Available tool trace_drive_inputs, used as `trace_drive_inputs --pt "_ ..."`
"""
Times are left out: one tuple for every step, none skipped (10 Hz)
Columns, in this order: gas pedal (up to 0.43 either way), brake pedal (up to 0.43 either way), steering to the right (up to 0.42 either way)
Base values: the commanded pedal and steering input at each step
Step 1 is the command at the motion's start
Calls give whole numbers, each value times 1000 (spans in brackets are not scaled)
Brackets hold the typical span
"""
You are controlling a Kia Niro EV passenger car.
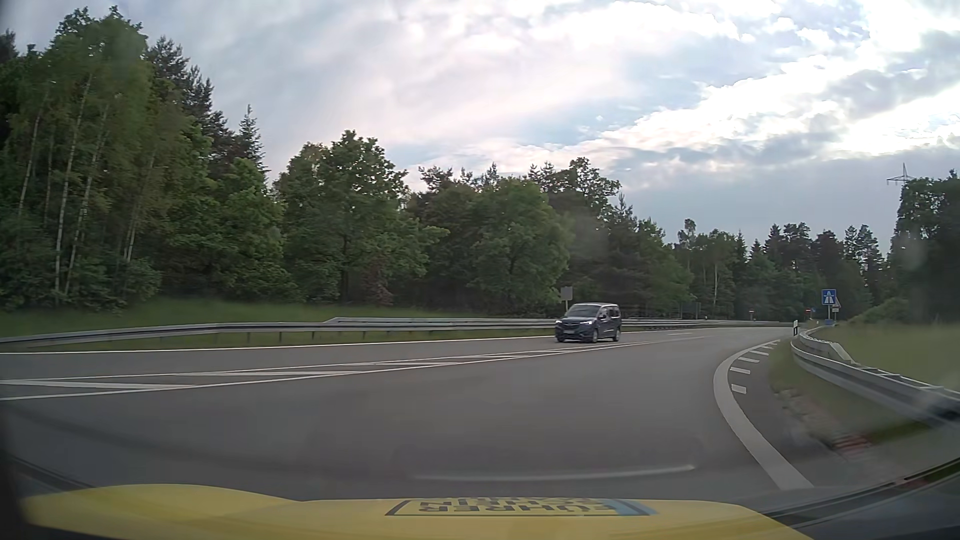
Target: Follow the waypoints while adhering to traffic rules and regulations
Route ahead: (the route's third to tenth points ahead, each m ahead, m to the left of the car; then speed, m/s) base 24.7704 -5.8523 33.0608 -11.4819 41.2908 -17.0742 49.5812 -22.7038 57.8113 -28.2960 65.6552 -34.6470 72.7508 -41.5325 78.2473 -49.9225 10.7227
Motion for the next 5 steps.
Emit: trace_drive_inputs --pt "169 0 150" --pt "169 0 147" --pt "169 0 141" --pt "169 0 132" --pt "169 0 126"
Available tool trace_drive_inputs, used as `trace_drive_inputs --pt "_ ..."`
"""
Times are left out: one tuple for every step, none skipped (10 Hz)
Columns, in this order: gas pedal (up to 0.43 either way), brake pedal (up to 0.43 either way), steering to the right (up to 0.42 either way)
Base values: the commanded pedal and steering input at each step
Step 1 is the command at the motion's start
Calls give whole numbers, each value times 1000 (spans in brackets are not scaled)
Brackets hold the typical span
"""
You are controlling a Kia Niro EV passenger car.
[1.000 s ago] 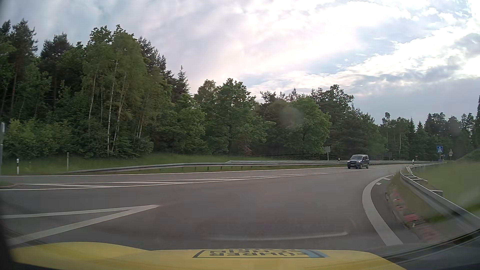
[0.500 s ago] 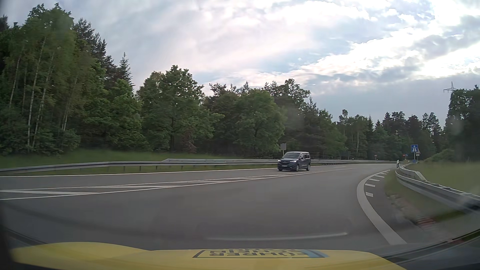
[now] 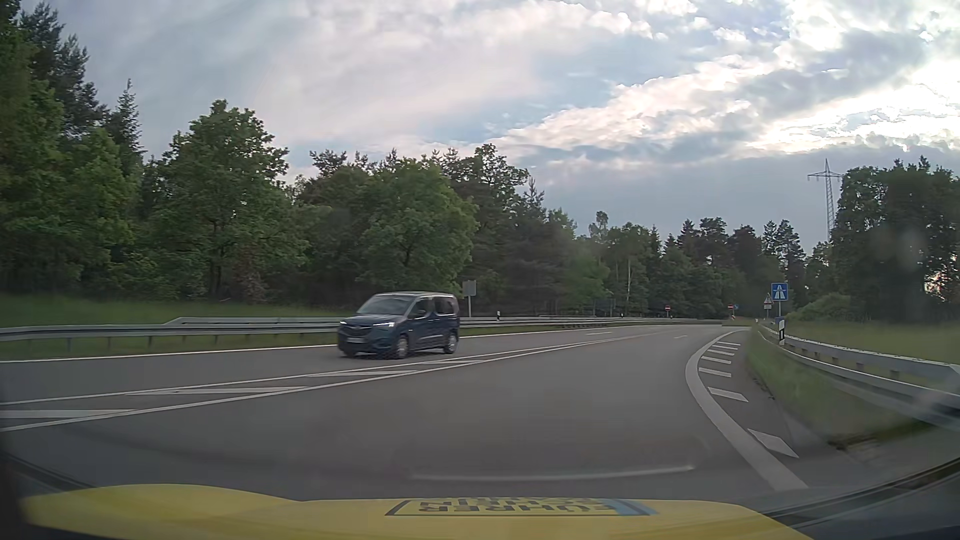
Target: Follow the waypoints while adhering to traffic rules and regulations
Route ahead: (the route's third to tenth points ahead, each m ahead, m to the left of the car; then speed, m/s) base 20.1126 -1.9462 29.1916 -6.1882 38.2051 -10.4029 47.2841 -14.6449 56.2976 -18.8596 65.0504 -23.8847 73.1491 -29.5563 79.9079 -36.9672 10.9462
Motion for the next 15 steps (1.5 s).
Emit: trace_drive_inputs --pt "177 0 114" --pt "177 0 107" --pt "177 0 102" --pt "197 0 100" --pt "197 0 100" --pt "197 0 99" --pt "197 0 94" --pt "197 0 89" --pt "197 0 85" --pt "197 0 79" --pt "189 0 77" --pt "189 0 71" --pt "189 0 66" --pt "177 0 58" --pt "177 0 49"
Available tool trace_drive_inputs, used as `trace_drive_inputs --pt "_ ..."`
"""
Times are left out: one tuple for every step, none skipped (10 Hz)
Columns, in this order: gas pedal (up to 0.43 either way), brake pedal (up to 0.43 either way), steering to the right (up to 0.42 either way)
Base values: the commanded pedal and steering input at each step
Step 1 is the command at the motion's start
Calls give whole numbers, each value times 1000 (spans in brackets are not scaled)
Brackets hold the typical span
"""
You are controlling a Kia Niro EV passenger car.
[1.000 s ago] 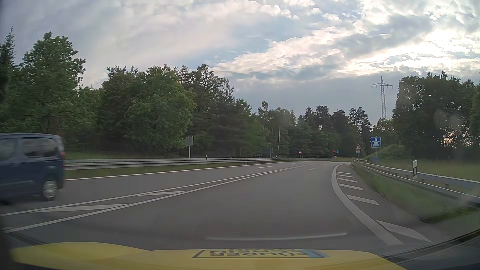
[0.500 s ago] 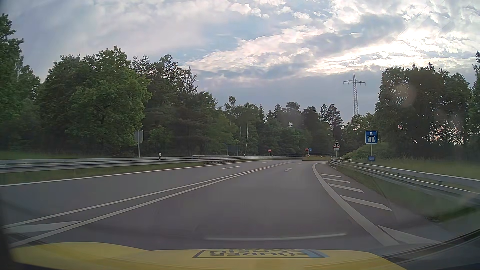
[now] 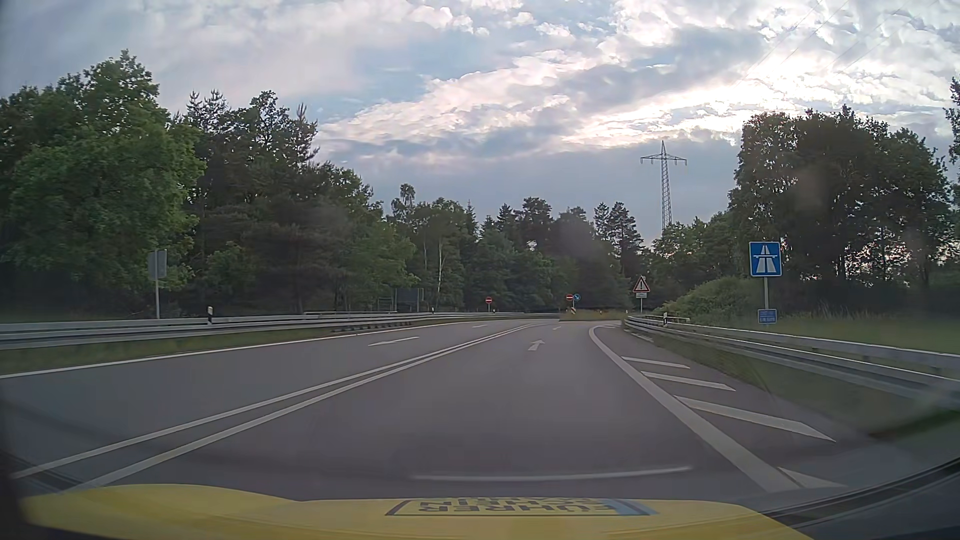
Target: Follow the waypoints while adhering to traffic rules and regulations
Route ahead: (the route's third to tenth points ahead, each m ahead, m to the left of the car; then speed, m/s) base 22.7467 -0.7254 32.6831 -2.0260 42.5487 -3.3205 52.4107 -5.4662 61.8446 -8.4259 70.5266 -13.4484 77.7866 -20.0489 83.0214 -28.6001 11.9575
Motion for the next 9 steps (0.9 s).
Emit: trace_drive_inputs --pt "169 0 40" --pt "157 0 35" --pt "157 0 33" --pt "150 0 31" --pt "150 0 30" --pt "138 0 28" --pt "138 0 26" --pt "130 0 20" --pt "118 0 12"
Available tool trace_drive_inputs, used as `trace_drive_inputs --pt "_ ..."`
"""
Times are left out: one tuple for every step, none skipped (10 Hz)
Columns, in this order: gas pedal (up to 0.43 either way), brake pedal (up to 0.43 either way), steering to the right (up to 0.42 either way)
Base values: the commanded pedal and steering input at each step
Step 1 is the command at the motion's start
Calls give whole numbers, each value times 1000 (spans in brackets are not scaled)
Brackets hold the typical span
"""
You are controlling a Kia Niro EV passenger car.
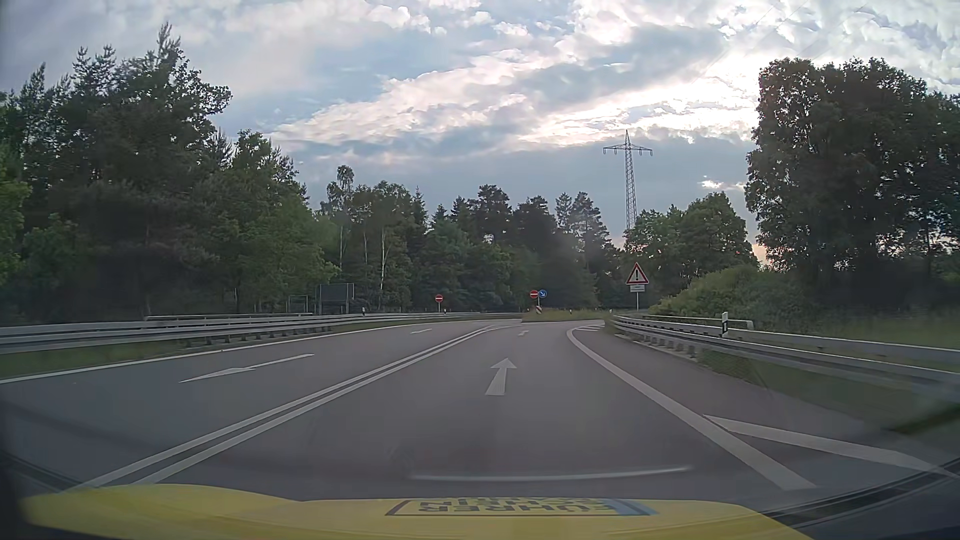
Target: Follow the waypoints while adhering to traffic rules and regulations
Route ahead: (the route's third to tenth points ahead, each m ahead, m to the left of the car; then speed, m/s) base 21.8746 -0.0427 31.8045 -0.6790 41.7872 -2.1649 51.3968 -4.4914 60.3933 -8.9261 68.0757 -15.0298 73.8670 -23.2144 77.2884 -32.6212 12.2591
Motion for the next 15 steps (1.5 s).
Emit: trace_drive_inputs --pt "118 0 11" --pt "110 0 11" --pt "110 0 11" --pt "98 0 10" --pt "87 0 10" --pt "79 0 10" --pt "67 0 10" --pt "67 0 10" --pt "59 0 11" --pt "47 0 10" --pt "39 0 10" --pt "39 0 11" --pt "28 0 10" --pt "28 0 11" --pt "28 0 11"
